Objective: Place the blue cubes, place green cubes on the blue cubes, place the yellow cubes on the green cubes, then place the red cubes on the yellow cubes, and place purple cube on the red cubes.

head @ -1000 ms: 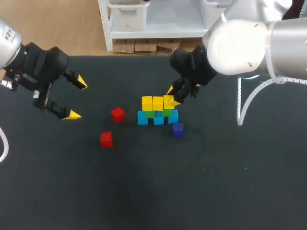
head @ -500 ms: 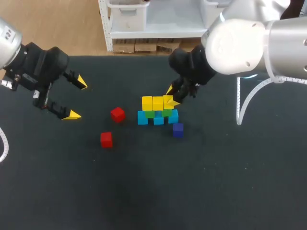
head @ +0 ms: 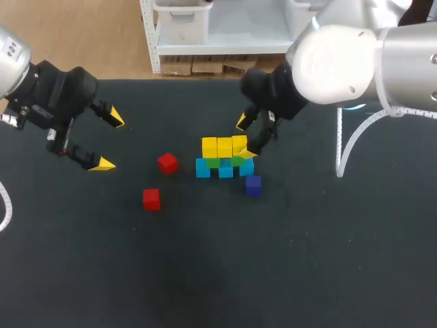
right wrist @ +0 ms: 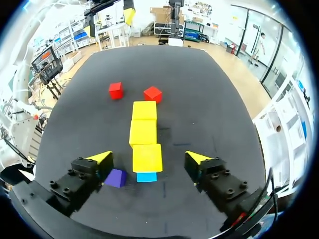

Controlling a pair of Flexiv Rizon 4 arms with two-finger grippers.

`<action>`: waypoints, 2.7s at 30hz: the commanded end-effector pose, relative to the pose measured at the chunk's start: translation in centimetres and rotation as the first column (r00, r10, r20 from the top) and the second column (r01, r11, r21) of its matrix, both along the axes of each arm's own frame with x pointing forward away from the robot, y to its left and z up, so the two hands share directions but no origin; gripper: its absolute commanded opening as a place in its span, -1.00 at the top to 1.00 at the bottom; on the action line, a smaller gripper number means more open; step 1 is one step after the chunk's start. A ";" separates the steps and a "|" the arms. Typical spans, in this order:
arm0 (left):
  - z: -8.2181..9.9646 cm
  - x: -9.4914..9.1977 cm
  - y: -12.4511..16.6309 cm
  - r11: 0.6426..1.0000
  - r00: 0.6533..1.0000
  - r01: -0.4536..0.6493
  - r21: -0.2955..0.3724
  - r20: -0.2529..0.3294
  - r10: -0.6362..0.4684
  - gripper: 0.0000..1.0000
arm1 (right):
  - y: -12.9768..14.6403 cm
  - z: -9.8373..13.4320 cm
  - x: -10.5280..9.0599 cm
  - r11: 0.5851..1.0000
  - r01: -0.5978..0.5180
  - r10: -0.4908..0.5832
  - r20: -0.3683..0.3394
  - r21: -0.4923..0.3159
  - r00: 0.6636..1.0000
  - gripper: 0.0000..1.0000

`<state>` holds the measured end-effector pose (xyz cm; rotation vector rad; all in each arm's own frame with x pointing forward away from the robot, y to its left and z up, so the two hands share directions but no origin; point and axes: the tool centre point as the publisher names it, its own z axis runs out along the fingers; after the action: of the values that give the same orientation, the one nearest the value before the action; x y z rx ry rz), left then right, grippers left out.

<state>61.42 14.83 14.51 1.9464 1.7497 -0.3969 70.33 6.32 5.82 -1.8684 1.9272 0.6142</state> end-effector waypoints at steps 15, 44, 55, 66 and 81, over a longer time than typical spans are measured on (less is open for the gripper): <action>-0.1 0.0 0.1 1.000 1.000 0.003 -0.005 0.004 -0.003 -1.00 | -3.3 -0.5 0.4 1.000 0.024 -0.024 0.005 -0.019 1.000 1.00; -0.1 0.0 0.1 1.000 1.000 0.003 -0.005 0.004 -0.003 -1.00 | -3.3 -0.4 -1.1 0.999 0.030 -0.030 0.009 0.018 1.000 1.00; -0.1 0.0 0.1 1.000 1.000 0.003 -0.005 0.004 -0.003 -1.00 | -5.8 0.2 -3.3 0.995 0.079 -0.081 0.025 0.057 0.996 0.29; -0.1 0.0 0.1 1.000 1.000 0.003 -0.005 0.004 -0.003 -1.00 | -11.1 0.8 -4.8 0.970 0.137 -0.149 0.043 0.202 0.988 -1.00; -0.1 0.0 0.1 1.000 1.000 0.003 -0.005 0.004 -0.003 -1.00 | -14.4 0.1 -5.4 0.958 0.116 -0.126 0.023 0.263 0.992 -1.00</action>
<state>61.42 14.82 14.51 1.9464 1.7496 -0.3968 64.50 -7.81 5.96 -1.5628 1.8302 0.7295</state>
